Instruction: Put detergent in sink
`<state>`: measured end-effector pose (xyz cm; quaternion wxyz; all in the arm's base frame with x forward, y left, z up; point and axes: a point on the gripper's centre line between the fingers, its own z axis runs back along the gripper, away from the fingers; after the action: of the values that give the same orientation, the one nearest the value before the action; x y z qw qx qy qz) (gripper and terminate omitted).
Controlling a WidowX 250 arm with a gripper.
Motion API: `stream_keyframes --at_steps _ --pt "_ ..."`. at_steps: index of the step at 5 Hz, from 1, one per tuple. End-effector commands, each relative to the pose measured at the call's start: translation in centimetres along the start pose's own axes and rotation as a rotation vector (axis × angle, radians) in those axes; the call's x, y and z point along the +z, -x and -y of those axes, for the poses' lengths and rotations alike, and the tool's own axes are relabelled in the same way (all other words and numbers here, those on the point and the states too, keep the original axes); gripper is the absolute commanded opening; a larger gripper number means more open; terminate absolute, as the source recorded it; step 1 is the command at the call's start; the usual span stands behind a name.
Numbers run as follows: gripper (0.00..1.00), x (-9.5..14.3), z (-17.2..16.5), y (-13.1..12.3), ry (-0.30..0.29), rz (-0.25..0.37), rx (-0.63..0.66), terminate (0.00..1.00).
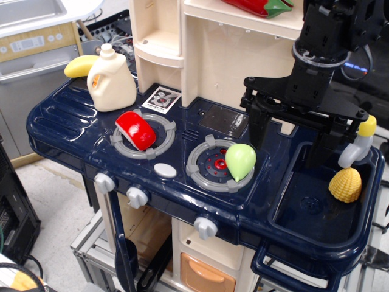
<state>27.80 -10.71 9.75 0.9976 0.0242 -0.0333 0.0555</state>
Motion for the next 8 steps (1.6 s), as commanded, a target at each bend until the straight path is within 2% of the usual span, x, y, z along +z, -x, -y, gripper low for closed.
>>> stream_keyframes --at_steps 1,2,3,4,5,6,8 --pt "1.00 0.0 0.0 0.0 0.000 0.000 0.000 0.00" --pt "1.00 1.6 -5.2 0.9 -0.088 -0.058 -0.142 0.00" --pt "1.00 3.2 -10.1 0.7 -0.166 -0.088 -0.250 0.00" --pt "1.00 3.8 -15.0 0.1 -0.187 -0.079 -0.382 0.00" --pt "1.00 4.0 -19.0 -1.3 -0.206 -0.053 -0.493 0.00" --pt "1.00 3.8 -22.1 -3.1 -0.262 -0.007 -0.567 0.00" --pt "1.00 3.0 -24.0 -5.8 -0.279 0.080 -0.633 0.00"
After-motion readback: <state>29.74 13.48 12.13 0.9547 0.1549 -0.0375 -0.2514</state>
